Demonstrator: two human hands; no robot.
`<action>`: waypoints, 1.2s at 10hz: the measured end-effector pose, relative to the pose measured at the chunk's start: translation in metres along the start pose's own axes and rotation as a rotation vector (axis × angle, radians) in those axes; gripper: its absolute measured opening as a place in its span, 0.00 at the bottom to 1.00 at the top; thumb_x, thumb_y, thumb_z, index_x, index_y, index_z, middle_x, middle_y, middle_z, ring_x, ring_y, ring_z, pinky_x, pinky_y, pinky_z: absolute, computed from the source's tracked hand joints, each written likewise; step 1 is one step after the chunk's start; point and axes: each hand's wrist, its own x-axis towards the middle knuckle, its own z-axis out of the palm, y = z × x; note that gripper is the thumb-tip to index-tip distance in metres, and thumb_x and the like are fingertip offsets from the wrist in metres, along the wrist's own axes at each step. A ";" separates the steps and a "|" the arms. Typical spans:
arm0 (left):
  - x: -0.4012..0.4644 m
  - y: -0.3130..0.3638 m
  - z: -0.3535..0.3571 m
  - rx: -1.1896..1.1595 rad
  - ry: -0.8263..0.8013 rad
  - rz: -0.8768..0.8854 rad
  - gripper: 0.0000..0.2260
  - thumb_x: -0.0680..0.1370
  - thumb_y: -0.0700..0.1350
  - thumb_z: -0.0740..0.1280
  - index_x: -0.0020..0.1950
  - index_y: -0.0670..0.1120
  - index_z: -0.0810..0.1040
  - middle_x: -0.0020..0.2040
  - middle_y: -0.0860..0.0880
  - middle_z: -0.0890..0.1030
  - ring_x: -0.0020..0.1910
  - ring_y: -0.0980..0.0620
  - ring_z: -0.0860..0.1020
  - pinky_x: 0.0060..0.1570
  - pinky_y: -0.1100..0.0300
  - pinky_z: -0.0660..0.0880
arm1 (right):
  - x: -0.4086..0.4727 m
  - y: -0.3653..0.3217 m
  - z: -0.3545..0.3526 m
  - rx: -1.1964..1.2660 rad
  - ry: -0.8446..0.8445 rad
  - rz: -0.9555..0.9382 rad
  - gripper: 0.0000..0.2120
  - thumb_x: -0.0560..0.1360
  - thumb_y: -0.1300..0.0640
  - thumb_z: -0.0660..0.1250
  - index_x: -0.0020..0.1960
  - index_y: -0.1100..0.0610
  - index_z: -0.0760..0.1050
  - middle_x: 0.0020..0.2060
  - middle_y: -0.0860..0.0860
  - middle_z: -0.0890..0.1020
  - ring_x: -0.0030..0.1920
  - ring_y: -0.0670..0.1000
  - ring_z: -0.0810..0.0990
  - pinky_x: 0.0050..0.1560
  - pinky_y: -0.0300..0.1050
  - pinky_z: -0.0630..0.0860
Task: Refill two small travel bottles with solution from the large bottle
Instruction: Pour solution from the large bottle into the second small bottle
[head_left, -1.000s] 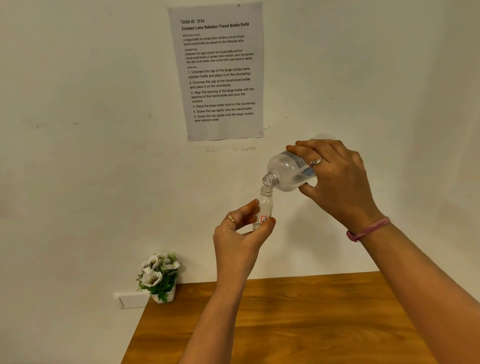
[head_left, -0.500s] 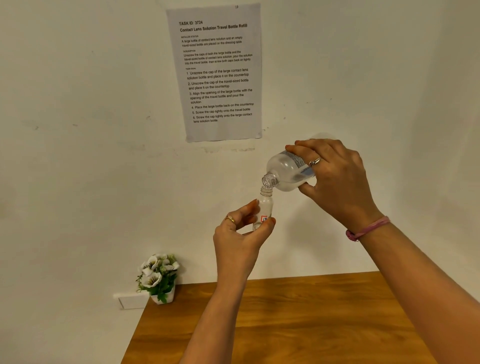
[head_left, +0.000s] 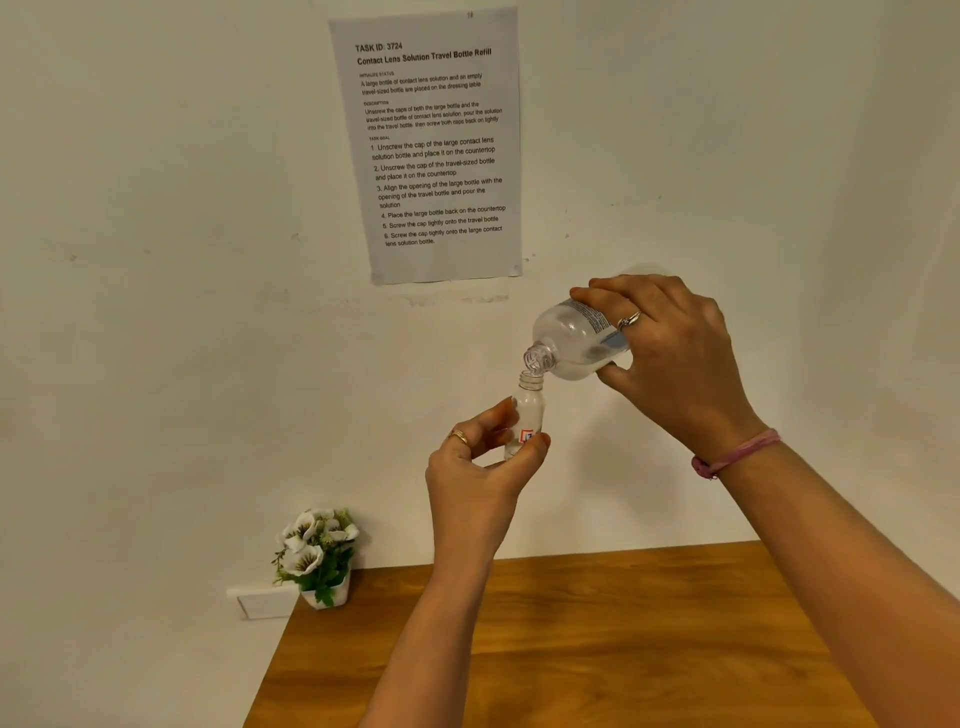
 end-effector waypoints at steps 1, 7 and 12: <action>0.000 0.000 0.000 0.002 -0.001 0.000 0.17 0.67 0.43 0.77 0.54 0.54 0.82 0.49 0.56 0.84 0.47 0.62 0.80 0.36 0.77 0.72 | 0.000 -0.001 0.000 0.003 -0.004 0.000 0.30 0.63 0.62 0.77 0.63 0.55 0.75 0.58 0.53 0.79 0.59 0.59 0.76 0.50 0.56 0.72; -0.001 -0.001 0.000 -0.002 0.003 -0.001 0.17 0.67 0.43 0.77 0.54 0.52 0.82 0.48 0.56 0.84 0.47 0.62 0.80 0.37 0.77 0.72 | -0.001 -0.001 -0.002 0.005 -0.010 0.007 0.29 0.63 0.62 0.78 0.63 0.56 0.75 0.57 0.55 0.80 0.59 0.60 0.76 0.50 0.57 0.73; -0.002 0.002 0.000 -0.016 0.004 0.001 0.16 0.67 0.42 0.77 0.52 0.54 0.81 0.47 0.57 0.84 0.46 0.63 0.80 0.37 0.78 0.72 | -0.001 -0.002 -0.001 0.007 0.001 -0.001 0.30 0.62 0.62 0.77 0.63 0.55 0.75 0.57 0.54 0.80 0.58 0.59 0.76 0.49 0.56 0.73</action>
